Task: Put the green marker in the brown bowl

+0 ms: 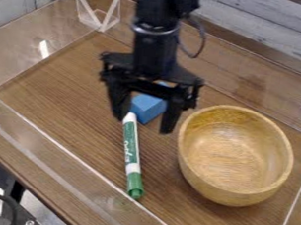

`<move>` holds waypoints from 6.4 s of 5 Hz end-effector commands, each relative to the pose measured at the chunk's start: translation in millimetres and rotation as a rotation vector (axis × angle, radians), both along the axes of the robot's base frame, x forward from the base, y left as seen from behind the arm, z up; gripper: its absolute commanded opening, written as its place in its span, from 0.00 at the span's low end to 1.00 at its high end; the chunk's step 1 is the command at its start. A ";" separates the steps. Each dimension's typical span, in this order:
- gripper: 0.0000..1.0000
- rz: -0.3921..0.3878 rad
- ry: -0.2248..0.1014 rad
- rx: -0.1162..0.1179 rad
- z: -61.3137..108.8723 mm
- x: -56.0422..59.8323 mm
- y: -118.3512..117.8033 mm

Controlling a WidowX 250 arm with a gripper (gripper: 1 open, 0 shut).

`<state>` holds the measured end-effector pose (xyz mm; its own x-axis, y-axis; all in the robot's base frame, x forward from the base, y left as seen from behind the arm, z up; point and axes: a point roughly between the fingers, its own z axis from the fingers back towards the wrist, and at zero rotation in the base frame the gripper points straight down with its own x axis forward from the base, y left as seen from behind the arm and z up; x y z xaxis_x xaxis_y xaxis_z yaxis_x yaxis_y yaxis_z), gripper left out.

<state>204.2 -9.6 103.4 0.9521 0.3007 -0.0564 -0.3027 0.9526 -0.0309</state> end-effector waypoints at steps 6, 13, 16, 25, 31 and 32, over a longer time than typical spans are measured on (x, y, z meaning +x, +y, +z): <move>1.00 0.061 -0.073 -0.014 -34.3 -6.7 -5.0; 1.00 0.096 -0.091 0.024 -49.7 -5.0 -6.8; 1.00 0.098 -0.102 0.026 -49.9 -4.5 -7.2; 0.00 0.095 -0.112 0.034 -46.4 -4.6 0.5; 1.00 0.129 -0.134 0.024 -41.0 2.1 11.0; 1.00 0.149 -0.135 0.014 -45.5 3.5 7.3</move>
<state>201.0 -2.2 51.1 0.8967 0.4405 0.0445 -0.4381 0.8973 -0.0538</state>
